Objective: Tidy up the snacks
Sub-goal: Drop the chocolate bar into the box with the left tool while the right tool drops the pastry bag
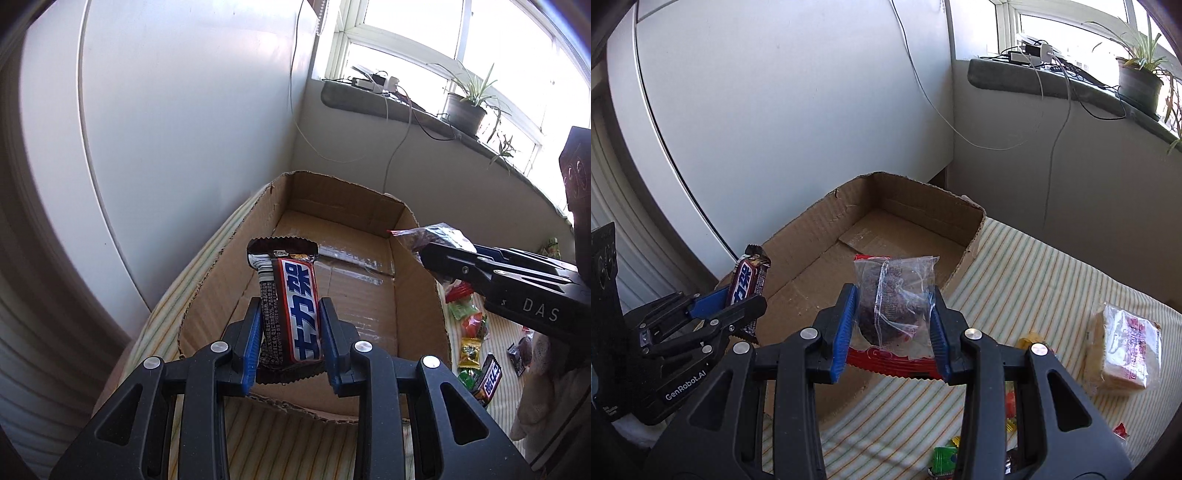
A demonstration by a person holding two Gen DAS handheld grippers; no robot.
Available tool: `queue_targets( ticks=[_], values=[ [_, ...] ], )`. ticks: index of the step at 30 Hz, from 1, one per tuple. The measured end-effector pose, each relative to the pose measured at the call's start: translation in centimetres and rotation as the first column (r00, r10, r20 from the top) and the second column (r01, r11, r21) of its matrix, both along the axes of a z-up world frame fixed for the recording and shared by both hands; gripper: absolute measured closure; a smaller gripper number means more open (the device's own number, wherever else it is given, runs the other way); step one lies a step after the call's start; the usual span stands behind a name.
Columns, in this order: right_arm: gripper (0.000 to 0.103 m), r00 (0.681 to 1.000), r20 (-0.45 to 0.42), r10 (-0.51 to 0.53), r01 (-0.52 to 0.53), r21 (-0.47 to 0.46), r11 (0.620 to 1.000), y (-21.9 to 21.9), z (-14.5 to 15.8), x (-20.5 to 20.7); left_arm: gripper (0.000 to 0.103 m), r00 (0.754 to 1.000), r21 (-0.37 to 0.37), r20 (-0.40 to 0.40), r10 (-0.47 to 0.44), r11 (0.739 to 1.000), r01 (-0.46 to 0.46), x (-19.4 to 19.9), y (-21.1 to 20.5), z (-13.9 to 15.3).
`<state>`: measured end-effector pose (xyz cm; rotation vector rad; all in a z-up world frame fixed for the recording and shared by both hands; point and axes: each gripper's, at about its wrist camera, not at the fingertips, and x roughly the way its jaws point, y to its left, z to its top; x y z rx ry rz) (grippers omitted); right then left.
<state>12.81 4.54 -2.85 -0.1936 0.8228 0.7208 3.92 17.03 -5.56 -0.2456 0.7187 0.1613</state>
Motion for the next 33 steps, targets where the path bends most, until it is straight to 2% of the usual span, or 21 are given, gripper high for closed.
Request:
queue_targets(
  ticks=[16, 18, 19, 20, 33],
  values=[
    [0.062, 0.999, -0.036, 0.023, -0.024, -0.028, 0.999, 2.5, -2.0, 1.9, 0.074, 1.000, -0.002, -0.013, 0.019, 1.000, -0.019, 0.7, 0.4, -0.4],
    [0.053, 0.999, -0.032, 0.023, -0.023, -0.023, 0.999, 2.4, -1.9, 1.9, 0.074, 1.000, 0.000, -0.011, 0.020, 1.000, -0.020, 0.5, 0.5, -0.3],
    [0.044, 0.999, -0.025, 0.020, -0.021, -0.019, 1.000, 2.4, -1.7, 1.8, 0.074, 1.000, -0.001, -0.010, 0.023, 1.000, -0.023, 0.6, 0.6, -0.3],
    [0.041, 1.000, -0.017, 0.019, -0.019, -0.017, 1.000, 2.2, -1.5, 1.7, 0.074, 1.000, -0.002, -0.008, 0.026, 1.000, -0.026, 0.5, 0.6, -0.3],
    [0.037, 0.999, 0.033, -0.006, 0.006, 0.020, 1.000, -1.4, 1.4, -0.1, 0.074, 0.999, -0.003, 0.030, 0.012, 1.000, -0.012, -1.2, -0.7, 1.4]
  ],
)
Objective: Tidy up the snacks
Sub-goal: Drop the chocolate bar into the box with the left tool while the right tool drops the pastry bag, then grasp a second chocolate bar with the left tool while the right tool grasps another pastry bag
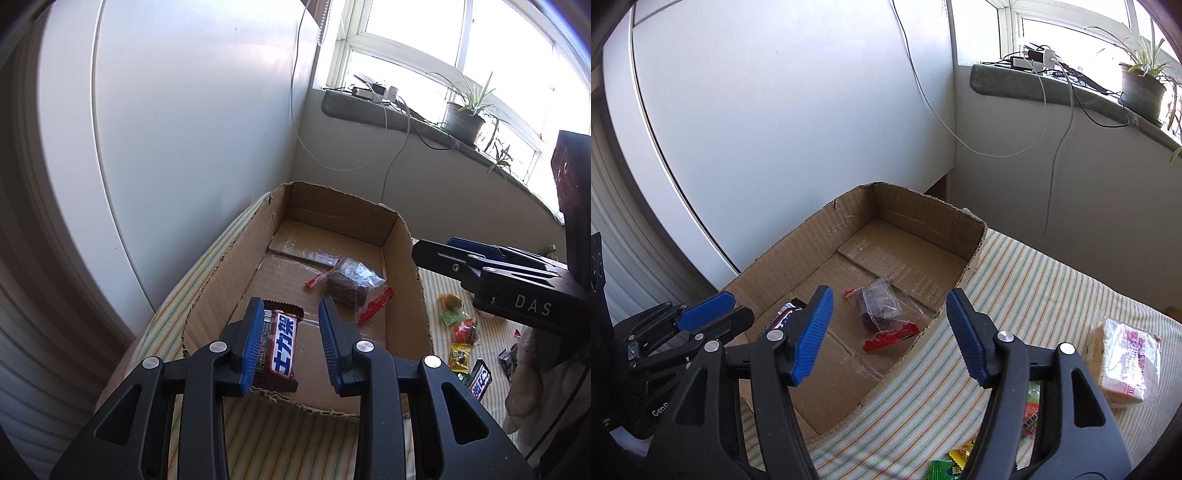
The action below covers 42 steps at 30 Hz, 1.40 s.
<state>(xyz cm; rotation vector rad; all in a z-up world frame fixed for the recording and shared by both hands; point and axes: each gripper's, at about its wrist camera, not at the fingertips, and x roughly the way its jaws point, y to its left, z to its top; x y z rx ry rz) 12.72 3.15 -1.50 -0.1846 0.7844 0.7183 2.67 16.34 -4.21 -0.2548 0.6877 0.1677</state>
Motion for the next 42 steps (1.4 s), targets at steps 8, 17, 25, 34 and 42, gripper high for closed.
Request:
queue_targets(
  ticks=[8, 17, 25, 34, 42],
  values=[
    [0.030, 0.996, 0.074, -0.048, 0.048, -0.004, 0.999, -4.4, 2.2, -1.7, 0.074, 0.999, -0.006, 0.030, -0.045, 0.999, 0.045, -0.8, -2.6, 1.3],
    [0.026, 0.984, 0.093, -0.149, 0.152, -0.023, 0.988, -12.2, 2.7, -2.7, 0.074, 0.988, -0.015, 0.030, -0.151, 0.988, 0.151, -1.1, -7.2, 1.5],
    [0.026, 0.962, 0.042, -0.270, 0.272, -0.038, 0.962, -19.8, 1.3, -2.6, 0.071, 0.962, -0.044, -0.002, -0.272, 0.961, 0.271, -0.4, -11.6, 0.6],
    [0.026, 0.924, -0.048, -0.381, 0.377, -0.064, 0.924, -26.0, -1.3, -2.0, 0.071, 0.925, -0.070, -0.056, -0.376, 0.925, 0.372, 0.4, -15.5, -1.3],
    [0.026, 0.913, -0.109, -0.394, 0.388, -0.078, 0.919, -26.8, -3.4, -1.6, 0.071, 0.887, -0.073, -0.118, -0.446, 0.895, 0.440, 2.3, -17.6, -2.8]
  ],
)
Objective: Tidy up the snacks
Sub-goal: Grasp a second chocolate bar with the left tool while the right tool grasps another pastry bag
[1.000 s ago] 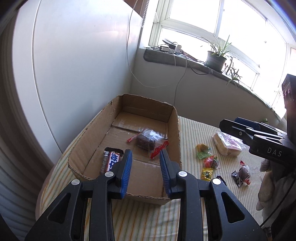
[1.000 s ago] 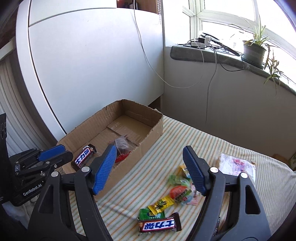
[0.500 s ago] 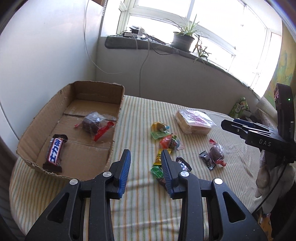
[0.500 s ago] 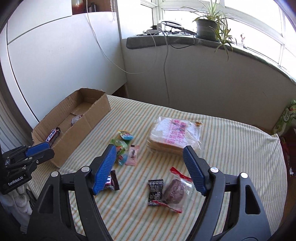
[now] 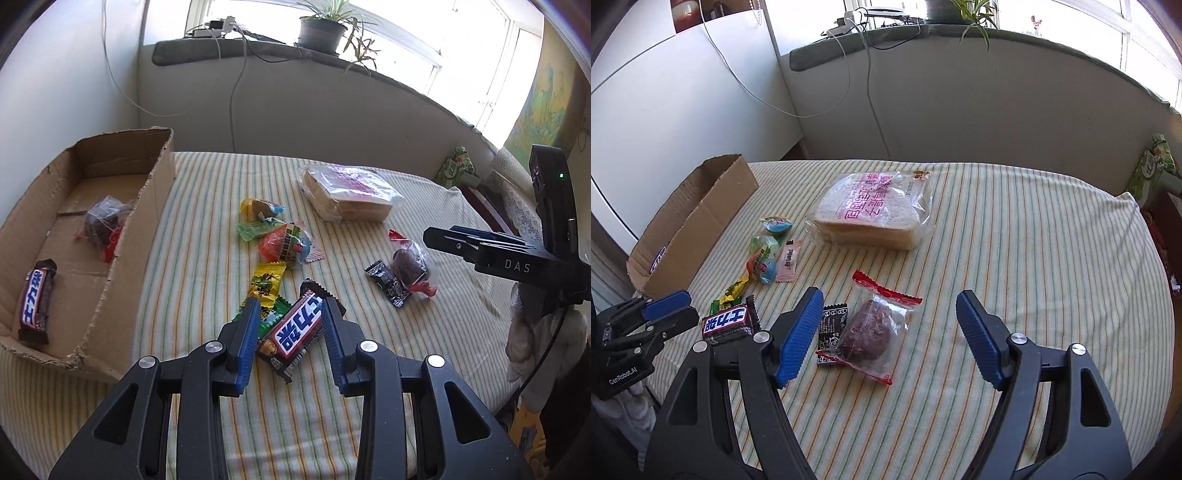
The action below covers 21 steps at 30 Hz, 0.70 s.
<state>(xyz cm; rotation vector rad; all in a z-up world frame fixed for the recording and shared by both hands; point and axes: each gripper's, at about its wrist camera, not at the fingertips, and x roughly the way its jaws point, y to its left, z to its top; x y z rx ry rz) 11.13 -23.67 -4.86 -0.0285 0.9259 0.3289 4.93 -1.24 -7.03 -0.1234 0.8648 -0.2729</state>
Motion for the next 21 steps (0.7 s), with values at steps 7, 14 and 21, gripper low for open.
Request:
queue_targets(
  ticks=[7, 14, 21],
  values=[
    [0.026, 0.998, -0.060, -0.007, 0.008, 0.009, 1.000, 0.1, -1.9, 0.9, 0.066, 0.998, 0.053, -0.034, -0.052, 0.997, 0.054, 0.9, -1.2, -1.5],
    [0.026, 0.996, -0.090, -0.005, 0.005, 0.002, 1.000, 0.4, -3.1, 1.4, 0.062, 0.995, 0.083, -0.051, -0.080, 0.993, 0.084, 1.1, -1.4, -2.3],
    [0.026, 0.994, -0.109, -0.003, 0.003, 0.003, 1.000, 0.1, -3.7, 1.7, 0.063, 0.994, 0.098, -0.046, -0.101, 0.990, 0.105, 1.1, -1.8, -2.4]
  ],
)
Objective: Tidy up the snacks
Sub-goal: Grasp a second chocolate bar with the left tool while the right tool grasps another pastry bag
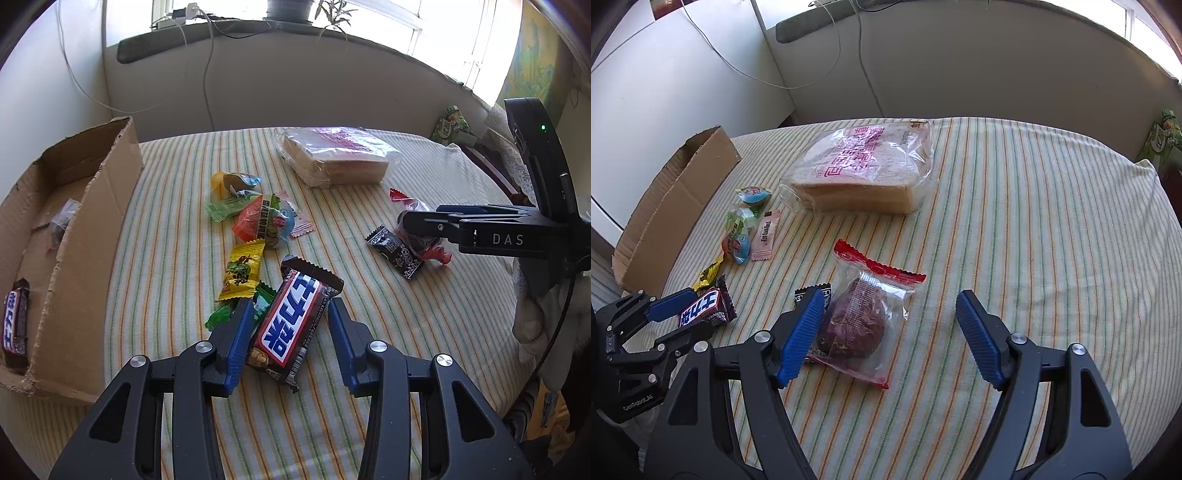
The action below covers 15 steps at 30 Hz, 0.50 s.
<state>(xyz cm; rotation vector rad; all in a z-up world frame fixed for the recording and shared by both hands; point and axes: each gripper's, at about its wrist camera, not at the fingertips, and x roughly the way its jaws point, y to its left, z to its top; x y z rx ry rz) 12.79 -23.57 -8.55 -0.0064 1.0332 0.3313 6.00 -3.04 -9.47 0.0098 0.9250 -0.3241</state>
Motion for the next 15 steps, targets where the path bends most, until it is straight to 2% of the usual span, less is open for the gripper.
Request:
queue_targets(
  ticks=[3, 5, 7, 15],
  values=[
    [0.030, 1.000, -0.006, 0.005, -0.005, 0.009, 1.000, -0.14, -0.06, 0.09, 0.070, 1.000, 0.027, 0.006, -0.017, 0.999, 0.017, 0.00, -0.52, -0.21],
    [0.036, 1.000, -0.009, 0.014, -0.014, 0.014, 1.000, 0.05, 0.00, 0.07, 0.076, 1.000, 0.029, -0.002, -0.024, 0.999, 0.024, -0.01, -0.74, -0.48],
    [0.047, 1.000, -0.014, 0.023, -0.023, 0.022, 1.000, 0.28, 0.07, 0.05, 0.076, 1.000, 0.037, 0.002, -0.020, 0.999, 0.020, -0.02, -0.93, -0.72],
    [0.065, 1.000, -0.006, 0.028, -0.028, 0.037, 0.999, 0.31, 0.42, -0.36, 0.077, 1.000, -0.002, 0.007, -0.006, 1.000, 0.006, -0.88, -0.65, -0.63]
  ],
)
